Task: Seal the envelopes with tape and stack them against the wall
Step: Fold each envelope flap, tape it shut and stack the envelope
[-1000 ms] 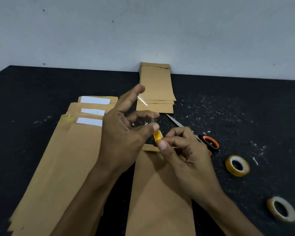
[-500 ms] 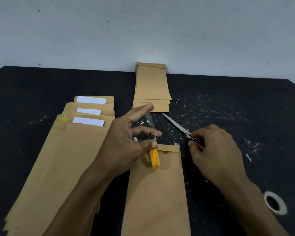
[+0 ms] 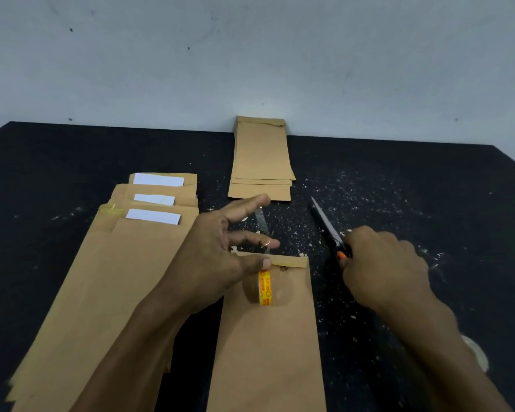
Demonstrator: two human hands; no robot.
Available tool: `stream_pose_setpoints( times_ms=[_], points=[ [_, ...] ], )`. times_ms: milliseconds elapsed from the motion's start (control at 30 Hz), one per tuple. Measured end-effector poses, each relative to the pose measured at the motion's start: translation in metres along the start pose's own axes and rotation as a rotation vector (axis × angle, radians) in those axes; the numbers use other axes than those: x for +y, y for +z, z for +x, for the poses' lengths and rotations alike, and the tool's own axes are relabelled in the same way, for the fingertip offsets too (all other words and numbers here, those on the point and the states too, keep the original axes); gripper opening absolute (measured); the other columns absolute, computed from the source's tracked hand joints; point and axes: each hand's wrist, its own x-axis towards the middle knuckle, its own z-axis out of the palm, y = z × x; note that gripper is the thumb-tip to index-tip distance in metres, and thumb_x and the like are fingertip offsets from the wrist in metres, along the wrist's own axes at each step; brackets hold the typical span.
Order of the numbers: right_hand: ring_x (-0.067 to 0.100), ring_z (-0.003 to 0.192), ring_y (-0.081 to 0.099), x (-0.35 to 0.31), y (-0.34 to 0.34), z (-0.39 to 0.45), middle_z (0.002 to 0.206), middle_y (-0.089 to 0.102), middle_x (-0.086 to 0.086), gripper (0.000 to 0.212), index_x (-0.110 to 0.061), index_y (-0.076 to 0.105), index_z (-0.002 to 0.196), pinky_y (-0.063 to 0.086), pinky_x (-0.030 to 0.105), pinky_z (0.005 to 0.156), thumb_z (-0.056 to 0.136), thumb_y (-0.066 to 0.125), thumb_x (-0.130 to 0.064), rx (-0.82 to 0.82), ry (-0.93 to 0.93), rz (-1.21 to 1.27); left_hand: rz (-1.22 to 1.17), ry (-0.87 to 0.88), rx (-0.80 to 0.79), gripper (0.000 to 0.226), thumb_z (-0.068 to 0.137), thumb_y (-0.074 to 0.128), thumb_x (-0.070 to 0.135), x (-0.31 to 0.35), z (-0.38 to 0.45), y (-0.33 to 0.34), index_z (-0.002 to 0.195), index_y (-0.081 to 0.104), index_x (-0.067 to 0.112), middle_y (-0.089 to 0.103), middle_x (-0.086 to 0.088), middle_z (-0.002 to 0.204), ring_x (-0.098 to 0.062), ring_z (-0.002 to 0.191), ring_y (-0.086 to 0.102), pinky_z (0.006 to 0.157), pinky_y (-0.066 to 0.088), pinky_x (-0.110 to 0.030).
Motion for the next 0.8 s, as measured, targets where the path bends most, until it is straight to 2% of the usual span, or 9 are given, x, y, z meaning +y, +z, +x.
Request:
stream_pose_setpoints(
  times_ms=[67,133,200,267,333,433,533,633,800],
  points=[
    [0.024,0.087,0.051,0.007,0.003,0.005,0.09,0.053,0.0,0.007,-0.025,0.053,0.104,0.047,0.039,0.076,0.099,0.053,-0.02,0.007,-0.052,0.162,-0.001,0.001,0.005,0.088,0.073,0.074,-0.017,0.002,0.0,-0.001,0.146,0.044,0.021,0.043,0.013,0.151,-0.008,0.102,0.071,0.074,0.062,-0.032],
    [0.027,0.086,0.067,0.012,0.003,0.007,0.097,0.069,0.002,0.025,-0.032,0.06,0.103,0.059,0.044,0.075,0.099,0.055,-0.009,-0.002,-0.143,0.584,-0.014,0.004,0.015,0.086,0.073,0.073,-0.018,0.004,0.001,-0.003,0.146,0.045,0.019,0.044,0.013,0.151,-0.009,0.102,0.071,0.073,0.063,-0.034],
    [0.028,0.082,0.073,0.009,-0.001,0.002,0.091,0.073,0.01,0.031,-0.023,0.062,0.112,0.062,0.034,0.063,0.097,0.057,0.004,-0.122,-0.224,1.042,-0.031,0.01,0.025,0.084,0.074,0.072,-0.02,0.008,0.002,-0.005,0.145,0.046,0.017,0.046,0.012,0.15,-0.01,0.104,0.071,0.073,0.063,-0.036],
    [0.029,0.074,0.072,0.004,-0.005,-0.003,0.085,0.074,0.018,0.033,-0.012,0.063,0.116,0.055,0.025,0.051,0.085,0.069,-0.002,-0.182,-0.349,1.267,-0.036,0.025,0.042,0.083,0.074,0.072,-0.02,0.015,0.003,-0.009,0.144,0.047,0.016,0.048,0.012,0.148,-0.011,0.104,0.071,0.073,0.062,-0.035],
    [0.026,0.065,0.068,0.001,-0.008,-0.007,0.08,0.073,0.021,0.044,-0.012,0.068,0.11,0.047,0.02,0.045,0.068,0.077,-0.018,-0.198,-0.437,1.304,-0.028,0.057,0.061,0.082,0.074,0.072,-0.02,0.024,0.006,-0.015,0.144,0.048,0.015,0.051,0.011,0.146,-0.011,0.104,0.071,0.072,0.062,-0.036],
    [0.019,0.059,0.064,0.003,-0.009,-0.005,0.076,0.071,0.021,0.043,-0.016,0.078,0.098,0.051,0.02,0.055,0.061,0.093,-0.032,-0.25,-0.456,1.266,-0.007,0.088,0.088,0.084,0.072,0.073,-0.019,0.04,0.011,-0.027,0.144,0.047,0.014,0.052,0.011,0.145,-0.014,0.102,0.072,0.073,0.063,-0.041],
    [0.019,0.052,0.059,0.011,-0.008,-0.001,0.068,0.067,0.021,0.057,-0.017,0.08,0.093,0.05,0.022,0.053,0.046,0.096,-0.047,-0.328,-0.511,1.217,0.024,0.11,0.102,0.084,0.07,0.073,-0.02,0.051,0.011,-0.041,0.142,0.049,0.016,0.053,0.013,0.142,-0.013,0.099,0.073,0.073,0.062,-0.035],
    [0.015,0.045,0.059,0.016,-0.01,-0.002,0.066,0.071,0.015,0.058,-0.014,0.081,0.092,0.049,0.02,0.047,0.046,0.097,-0.044,-0.47,-0.547,1.209,0.083,0.088,0.046,0.084,0.069,0.073,-0.02,0.056,0.009,-0.052,0.139,0.051,0.019,0.052,0.015,0.143,-0.012,0.097,0.073,0.074,0.061,-0.028],
    [0.015,0.045,0.06,0.016,-0.008,0.0,0.074,0.072,0.024,0.06,-0.005,0.08,0.096,0.051,0.02,0.045,0.05,0.098,-0.04,-0.598,-0.55,1.181,0.169,0.035,-0.099,0.081,0.071,0.075,-0.016,0.052,0.004,-0.059,0.14,0.051,0.02,0.053,0.015,0.143,-0.014,0.099,0.073,0.072,0.058,-0.021]
  ],
)
